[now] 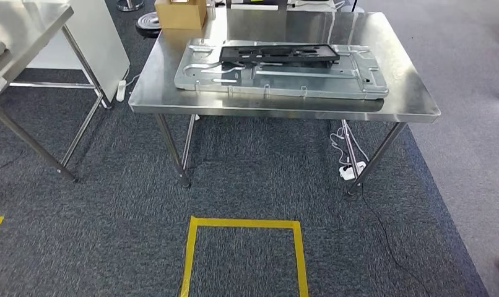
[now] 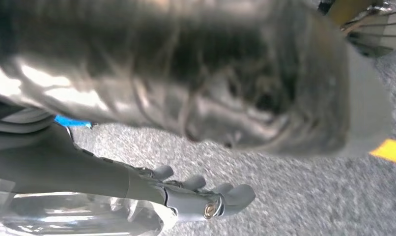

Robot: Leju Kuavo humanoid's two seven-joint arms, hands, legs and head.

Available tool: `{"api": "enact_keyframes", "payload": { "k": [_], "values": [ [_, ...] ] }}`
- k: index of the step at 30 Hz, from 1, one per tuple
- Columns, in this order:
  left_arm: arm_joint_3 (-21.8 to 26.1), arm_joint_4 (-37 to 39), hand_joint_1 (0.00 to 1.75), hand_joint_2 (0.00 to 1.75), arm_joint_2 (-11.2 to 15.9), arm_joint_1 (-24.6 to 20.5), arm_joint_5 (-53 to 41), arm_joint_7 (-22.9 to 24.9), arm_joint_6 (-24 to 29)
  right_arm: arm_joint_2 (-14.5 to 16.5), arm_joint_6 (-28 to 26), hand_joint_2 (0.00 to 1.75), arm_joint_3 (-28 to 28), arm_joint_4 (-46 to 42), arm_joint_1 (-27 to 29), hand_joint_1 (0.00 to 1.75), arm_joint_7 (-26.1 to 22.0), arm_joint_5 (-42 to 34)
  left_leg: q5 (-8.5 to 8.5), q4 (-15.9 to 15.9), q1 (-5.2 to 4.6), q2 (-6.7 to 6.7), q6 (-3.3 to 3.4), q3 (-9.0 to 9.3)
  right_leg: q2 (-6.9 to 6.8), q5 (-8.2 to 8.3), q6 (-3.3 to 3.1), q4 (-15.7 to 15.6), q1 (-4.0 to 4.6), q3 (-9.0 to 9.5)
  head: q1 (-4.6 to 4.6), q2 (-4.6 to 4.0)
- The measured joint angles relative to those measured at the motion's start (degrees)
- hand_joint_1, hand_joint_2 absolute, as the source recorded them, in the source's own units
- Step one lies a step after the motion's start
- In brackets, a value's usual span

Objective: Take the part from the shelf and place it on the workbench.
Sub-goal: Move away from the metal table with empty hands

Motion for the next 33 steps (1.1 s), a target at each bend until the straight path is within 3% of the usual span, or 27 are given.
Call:
{"api": "enact_keyframes", "payload": {
  "k": [2,3,4,5,7,9,13,15,17,18,19,20,22,24,28,30,32,33],
  "values": [
    [0.01,0.00,0.00,0.00,-0.04,0.08,-0.08,-0.04,0.01,0.03,0.00,0.00,-0.01,0.07,0.10,0.00,-0.01,0.02,0.57,0.37,-0.11,0.17,0.27,-1.13,0.03,-4.36,0.29,7.73,-0.02,-2.68,-0.02,0.00],
    [0.01,0.00,0.00,0.00,-0.05,0.14,-0.12,-0.05,0.01,0.03,0.00,0.00,-0.02,0.09,0.14,0.00,-0.01,0.02,0.77,0.63,-0.16,0.27,0.25,-1.64,0.04,-5.21,0.38,9.92,-0.03,-3.10,-0.02,0.00],
    [0.01,0.00,0.00,0.00,-0.05,0.21,-0.15,-0.05,0.00,0.03,0.00,0.00,-0.04,0.09,0.19,0.00,-0.01,0.02,0.90,0.92,-0.18,0.34,0.19,-2.05,0.04,-4.95,0.41,9.83,-0.04,-2.30,-0.02,0.00],
    [0.01,0.00,0.00,0.00,-0.07,0.25,-0.18,-0.05,-0.01,0.03,0.00,0.00,-0.07,0.09,0.23,0.00,-0.01,0.02,0.97,1.24,-0.18,0.40,0.12,-2.33,0.00,-3.76,0.35,7.29,-0.05,-0.27,-0.02,0.00],
    [0.01,0.00,0.00,0.00,-0.11,0.26,-0.19,-0.06,-0.01,0.03,0.00,0.00,-0.18,0.09,0.22,0.00,-0.02,0.02,0.90,2.03,-0.27,0.51,-0.16,-2.78,-0.22,-1.22,0.01,-0.97,0.04,5.13,-0.02,0.00],
    [0.01,0.00,0.00,0.00,-0.14,0.22,-0.19,-0.08,-0.01,0.03,0.00,0.00,-0.27,0.09,0.14,0.00,-0.05,0.02,0.79,2.72,-0.49,0.61,-0.68,-3.25,-0.39,-0.47,-0.60,-5.60,0.26,7.60,-0.03,0.00],
    [0.01,0.00,0.00,0.00,-0.13,0.16,-0.19,-0.13,-0.01,0.09,-0.01,0.00,-0.32,0.13,0.24,0.00,-0.08,0.03,0.11,3.83,-0.40,0.41,-1.93,-3.86,-0.21,0.00,-1.99,-6.31,0.15,7.35,-0.04,0.00],
    [0.01,0.00,0.00,0.00,-0.12,0.19,-0.19,-0.13,-0.02,0.14,-0.02,0.00,-0.35,0.14,0.18,0.00,-0.08,0.03,-3.06,8.52,-0.12,-0.11,-2.54,-6.02,-0.21,0.42,-2.68,-6.55,-0.04,7.04,-0.04,0.00],
    [0.01,0.00,0.00,0.00,-0.12,0.23,-0.19,-0.12,-0.03,0.13,-0.02,0.00,-0.37,0.15,0.17,0.00,-0.08,0.02,-6.95,16.51,0.14,-0.33,-2.97,-9.72,-0.15,0.66,-2.95,-6.49,0.01,6.51,-0.05,0.00],
    [0.01,0.00,0.00,0.00,-0.12,0.29,-0.20,-0.12,-0.03,0.14,-0.02,0.00,-0.38,0.16,0.22,0.00,-0.08,0.02,-7.79,19.35,0.26,-0.34,-3.12,-10.99,-0.09,0.75,-2.95,-6.43,0.02,6.32,-0.05,0.00],
    [0.01,0.00,0.00,0.00,-0.12,0.36,-0.20,-0.12,-0.03,0.14,-0.02,0.00,-0.38,0.19,0.27,0.00,-0.08,0.02,-7.46,20.13,0.37,-0.34,-3.21,-11.28,0.00,0.83,-2.89,-6.36,0.01,6.18,-0.05,0.00],
    [0.01,0.00,0.00,0.00,-0.12,0.43,-0.21,-0.12,-0.03,0.15,-0.02,0.00,-0.39,0.22,0.30,0.00,-0.08,0.02,-6.06,18.57,0.49,-0.34,-3.24,-10.40,0.11,0.89,-2.82,-6.27,-0.01,6.13,-0.05,0.00],
    [0.01,0.00,0.00,0.00,-0.12,0.47,-0.21,-0.13,-0.03,0.17,-0.02,0.00,-0.39,0.27,0.28,0.00,-0.11,0.02,-2.15,10.49,0.67,-0.50,-3.10,-6.24,0.36,0.95,-2.56,-6.01,-0.06,6.08,-0.05,0.00],
    [0.01,0.00,0.00,0.00,-0.12,0.40,-0.21,-0.15,-0.03,0.18,-0.02,0.00,-0.39,0.29,0.19,0.00,-0.15,0.02,-0.18,4.39,0.54,-0.78,-2.71,-3.44,0.58,1.02,-1.94,-5.67,0.03,5.84,-0.04,0.00],
    [0.02,0.00,0.00,0.00,-0.09,0.46,-0.21,-0.16,-0.02,0.17,-0.04,0.00,-0.47,0.31,0.19,0.00,-0.17,0.02,0.55,3.04,0.35,-0.65,-1.33,-3.44,0.69,1.03,-0.41,-5.46,-0.05,5.33,-0.03,0.00],
    [0.03,0.00,0.00,0.00,-0.11,0.42,-0.21,-0.16,-0.02,0.17,-0.08,0.00,-0.56,0.33,0.21,0.00,-0.17,0.02,1.27,2.56,0.54,-0.33,-0.38,-3.63,0.61,-1.61,0.10,-1.87,-0.22,3.61,0.00,0.00],
    [0.04,0.00,0.00,0.00,-0.12,0.42,-0.21,-0.16,-0.03,0.17,-0.09,0.00,-0.60,0.35,0.23,0.00,-0.16,0.02,1.56,2.56,0.39,-0.01,0.10,-4.09,0.50,-5.65,0.41,5.58,-0.28,0.32,0.00,0.00],
    [0.04,0.00,0.00,0.00,-0.12,0.46,-0.21,-0.16,-0.03,0.18,-0.09,0.00,-0.61,0.36,0.26,0.00,-0.16,0.02,1.61,2.61,0.29,0.19,0.18,-4.28,0.49,-6.86,0.52,8.78,-0.31,-1.03,-0.01,0.00]
  ]
}}
